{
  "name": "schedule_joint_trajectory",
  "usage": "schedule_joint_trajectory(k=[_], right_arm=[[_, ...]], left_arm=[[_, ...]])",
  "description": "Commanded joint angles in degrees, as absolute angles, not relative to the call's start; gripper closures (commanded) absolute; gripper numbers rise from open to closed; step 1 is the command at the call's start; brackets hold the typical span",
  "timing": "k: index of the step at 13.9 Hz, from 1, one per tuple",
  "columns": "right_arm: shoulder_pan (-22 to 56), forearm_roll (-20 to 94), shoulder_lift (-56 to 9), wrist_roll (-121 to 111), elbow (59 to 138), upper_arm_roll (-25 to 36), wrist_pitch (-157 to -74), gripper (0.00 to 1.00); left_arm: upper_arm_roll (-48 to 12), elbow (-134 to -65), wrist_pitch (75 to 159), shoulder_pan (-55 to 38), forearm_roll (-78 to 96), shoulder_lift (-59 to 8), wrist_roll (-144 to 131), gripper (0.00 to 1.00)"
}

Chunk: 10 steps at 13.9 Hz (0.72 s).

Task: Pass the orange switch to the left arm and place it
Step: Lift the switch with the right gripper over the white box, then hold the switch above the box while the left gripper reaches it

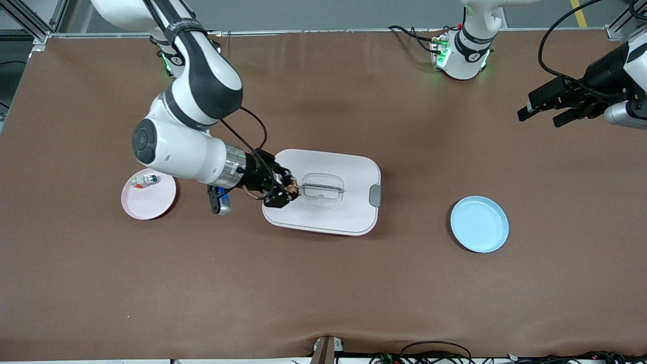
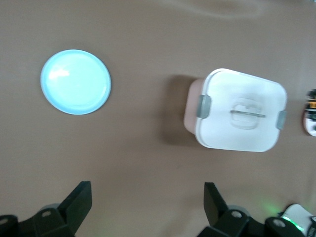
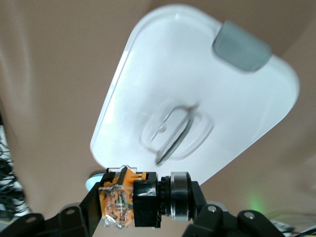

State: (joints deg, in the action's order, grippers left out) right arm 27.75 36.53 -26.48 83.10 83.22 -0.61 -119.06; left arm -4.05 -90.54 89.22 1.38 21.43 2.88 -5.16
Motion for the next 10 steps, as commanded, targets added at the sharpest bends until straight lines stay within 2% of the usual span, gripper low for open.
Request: schedule_joint_trajectory(k=[1,4,8,10], right_arm=[[29.7,39.54,-27.6,87.87,80.86,0.0,-122.15,1.0],[31.64,42.18,-28.38,95.16,79.29,0.0,-125.32,1.0],[34.97,42.54,-34.53,106.67,69.29,0.0,-126.3,1.0],[35.42,42.54,-35.33,108.63,67.15,0.0,-126.47,1.0]], left_arm=[[-4.13,-90.26,88.77,1.41,25.21,2.55,-3.52,0.0],[-4.22,-90.26,89.21,1.32,28.9,0.8,-3.52,0.0],[-4.74,-90.26,91.92,0.18,34.01,-1.49,-3.52,0.0],[-5.1,-90.18,94.3,-1.22,34.54,-2.28,-3.52,0.0]])
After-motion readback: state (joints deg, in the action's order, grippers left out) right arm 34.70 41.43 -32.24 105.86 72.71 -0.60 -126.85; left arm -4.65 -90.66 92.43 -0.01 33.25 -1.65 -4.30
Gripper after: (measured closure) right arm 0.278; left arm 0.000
